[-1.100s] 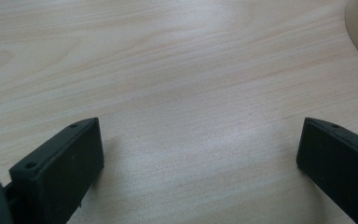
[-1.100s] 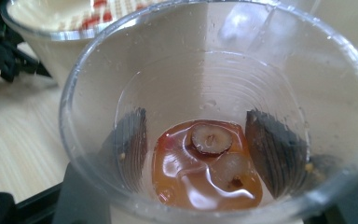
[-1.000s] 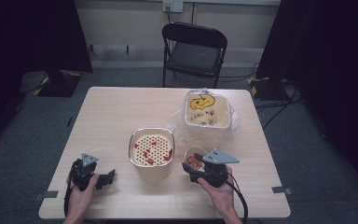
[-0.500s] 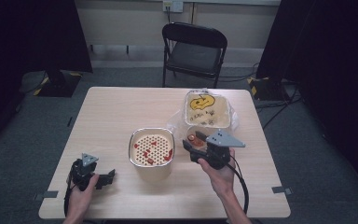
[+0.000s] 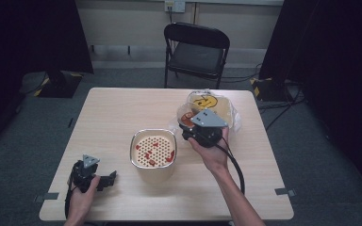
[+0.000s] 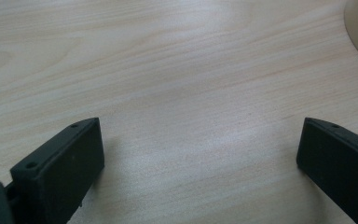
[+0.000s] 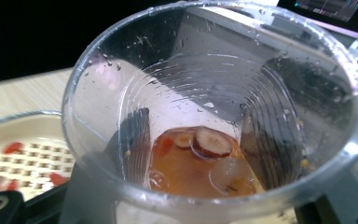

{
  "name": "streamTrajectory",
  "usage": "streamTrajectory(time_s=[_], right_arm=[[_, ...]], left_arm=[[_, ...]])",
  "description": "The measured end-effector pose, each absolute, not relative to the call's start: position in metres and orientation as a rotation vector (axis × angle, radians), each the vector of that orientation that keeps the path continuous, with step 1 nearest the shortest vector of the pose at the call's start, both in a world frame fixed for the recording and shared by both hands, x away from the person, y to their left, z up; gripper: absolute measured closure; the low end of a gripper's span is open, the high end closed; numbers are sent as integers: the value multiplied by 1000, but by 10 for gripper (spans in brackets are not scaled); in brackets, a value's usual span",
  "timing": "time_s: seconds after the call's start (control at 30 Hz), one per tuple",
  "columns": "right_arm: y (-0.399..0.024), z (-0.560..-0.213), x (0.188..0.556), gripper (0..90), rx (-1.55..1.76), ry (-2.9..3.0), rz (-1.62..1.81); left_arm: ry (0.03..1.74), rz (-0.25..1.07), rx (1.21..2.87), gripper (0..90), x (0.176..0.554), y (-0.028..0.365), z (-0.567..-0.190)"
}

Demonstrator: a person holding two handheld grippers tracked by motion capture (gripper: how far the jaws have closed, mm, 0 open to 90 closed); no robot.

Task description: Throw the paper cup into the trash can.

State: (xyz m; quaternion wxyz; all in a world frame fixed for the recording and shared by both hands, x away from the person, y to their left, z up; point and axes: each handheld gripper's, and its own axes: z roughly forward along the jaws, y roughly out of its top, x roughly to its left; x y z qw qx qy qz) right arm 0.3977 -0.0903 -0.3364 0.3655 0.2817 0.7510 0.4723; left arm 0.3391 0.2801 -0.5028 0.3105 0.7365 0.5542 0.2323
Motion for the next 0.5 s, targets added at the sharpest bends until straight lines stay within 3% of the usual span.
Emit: streamTrajectory(time_s=[0.5], right_arm=[[-54,-339,405,446,461,1949,805]], left_arm=[[1463,614,1945,2,339,280,-503]])
